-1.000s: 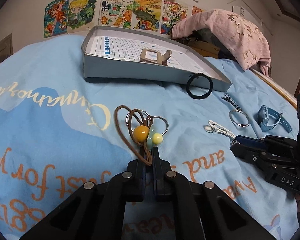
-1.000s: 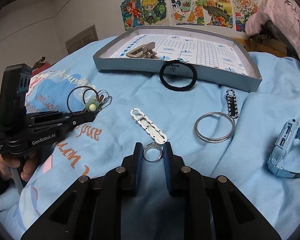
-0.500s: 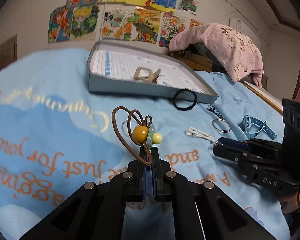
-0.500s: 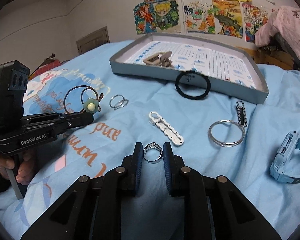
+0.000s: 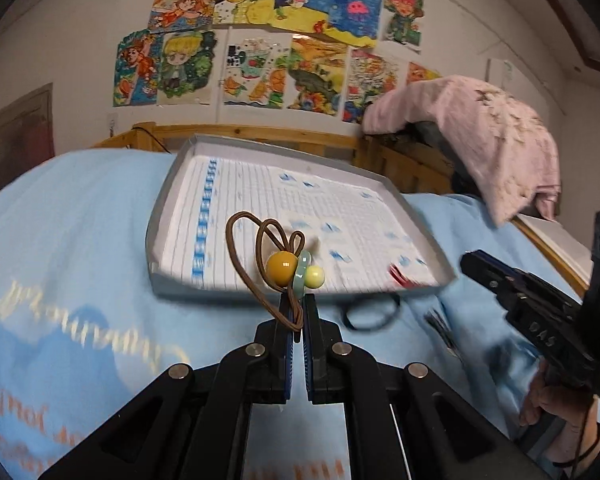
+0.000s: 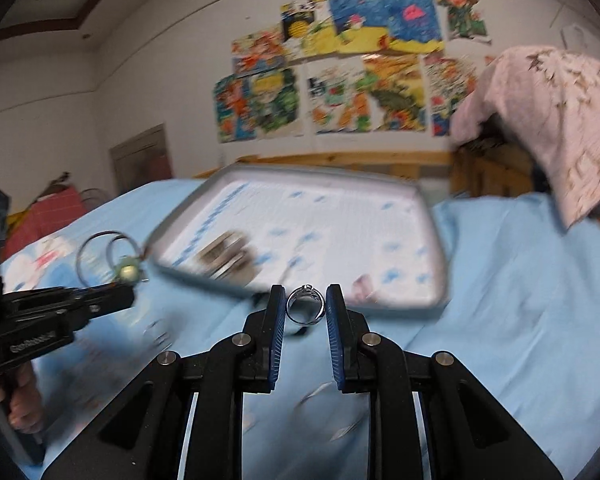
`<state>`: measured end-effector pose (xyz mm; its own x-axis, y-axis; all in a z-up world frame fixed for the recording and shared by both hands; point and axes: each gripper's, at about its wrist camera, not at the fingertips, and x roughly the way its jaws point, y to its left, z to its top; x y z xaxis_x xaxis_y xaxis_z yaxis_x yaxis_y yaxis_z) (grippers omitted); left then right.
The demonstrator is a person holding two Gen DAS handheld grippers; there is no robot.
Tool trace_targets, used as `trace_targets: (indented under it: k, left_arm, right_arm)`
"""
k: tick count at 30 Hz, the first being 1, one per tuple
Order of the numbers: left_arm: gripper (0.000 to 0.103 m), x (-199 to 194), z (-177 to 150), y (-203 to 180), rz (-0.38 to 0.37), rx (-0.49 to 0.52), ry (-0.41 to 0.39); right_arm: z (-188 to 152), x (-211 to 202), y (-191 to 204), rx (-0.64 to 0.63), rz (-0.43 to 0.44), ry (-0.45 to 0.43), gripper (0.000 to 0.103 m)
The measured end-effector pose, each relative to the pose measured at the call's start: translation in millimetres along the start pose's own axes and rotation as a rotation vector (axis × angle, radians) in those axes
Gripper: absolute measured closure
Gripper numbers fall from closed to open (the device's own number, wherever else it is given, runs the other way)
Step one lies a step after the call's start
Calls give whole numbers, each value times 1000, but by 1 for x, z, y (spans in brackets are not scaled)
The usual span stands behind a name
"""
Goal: Organize jewelry
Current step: 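Carry the hair tie and silver ring into the tray and open both tools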
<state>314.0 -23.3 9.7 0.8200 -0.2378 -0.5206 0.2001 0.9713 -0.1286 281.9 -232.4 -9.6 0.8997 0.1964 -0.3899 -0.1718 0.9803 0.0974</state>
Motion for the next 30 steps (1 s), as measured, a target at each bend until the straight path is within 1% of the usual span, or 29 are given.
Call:
trace_targets:
  k: [2,4,7,10,14,17,21,24,30]
  left_arm:
    - [98,15,11,4,20,-8,9]
    - [98,27,18,9,33,-29,10]
    - [98,44,25,18,64,-46,9]
    - [98,60,25,29,82,-79,25]
    - [98,77,17,40,120,-103,61]
    - [98,85,13,45,126,-128,84]
    - [98,86,11,43,145,-117,100]
    - [98,87,11,42,145,-123,103]
    - [98,84,14,44,142,-149,103]
  right_arm:
    - [13,14,-16,29,-7,-6,85]
    - [21,30,-28,77,10,3,85]
    - [25,63,-37,140,85,38,85]
    - [19,88,-30,130,115,66,85]
    - [12,112,-26,143,141,85,85]
    - [6,126,-23,138,135,111,85]
    - [-1,147,-14,95,119,180,85]
    - [-3,148,-8,68,117,187,84]
    - [-2,145,-10,72,127,188,84]
